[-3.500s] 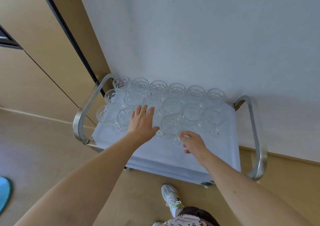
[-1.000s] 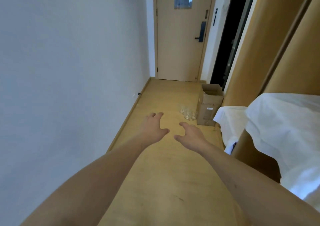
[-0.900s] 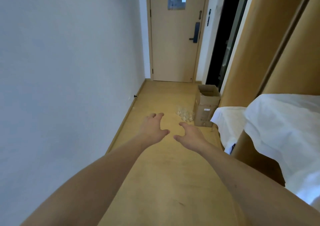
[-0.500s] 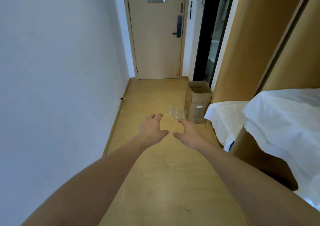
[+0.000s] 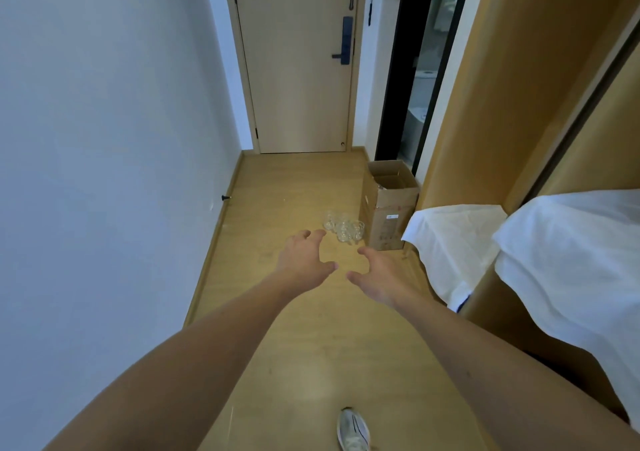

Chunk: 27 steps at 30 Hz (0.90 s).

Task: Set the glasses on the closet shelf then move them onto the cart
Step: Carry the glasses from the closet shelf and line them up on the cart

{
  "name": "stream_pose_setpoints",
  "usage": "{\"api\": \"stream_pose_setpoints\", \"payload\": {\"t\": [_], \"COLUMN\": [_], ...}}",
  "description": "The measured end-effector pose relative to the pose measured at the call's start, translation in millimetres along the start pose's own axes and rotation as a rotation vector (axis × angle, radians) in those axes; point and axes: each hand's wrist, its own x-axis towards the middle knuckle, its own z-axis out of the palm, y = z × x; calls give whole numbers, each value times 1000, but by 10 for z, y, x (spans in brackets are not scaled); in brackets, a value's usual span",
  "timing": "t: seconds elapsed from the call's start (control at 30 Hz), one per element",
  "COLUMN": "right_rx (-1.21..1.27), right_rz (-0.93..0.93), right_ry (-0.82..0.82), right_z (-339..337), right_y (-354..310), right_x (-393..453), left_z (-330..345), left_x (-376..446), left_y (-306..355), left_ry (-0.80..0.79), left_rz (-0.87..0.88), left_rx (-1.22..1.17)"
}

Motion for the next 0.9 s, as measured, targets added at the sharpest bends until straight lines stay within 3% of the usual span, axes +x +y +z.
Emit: {"api": "stream_pose_setpoints", "payload": {"t": [0.33, 0.9], "right_rx": [22, 40], "right_rz": [-1, 66], "right_ry": [3, -73], "right_z": [-411, -568], "right_y": [287, 541], "right_x": [1475, 3074], "left_z": [171, 431], "left_x": [1539, 3117], "left_y": [291, 192], "left_ry": [-19, -117], "left_rz": [-40, -80], "left_rx": [27, 10]}}
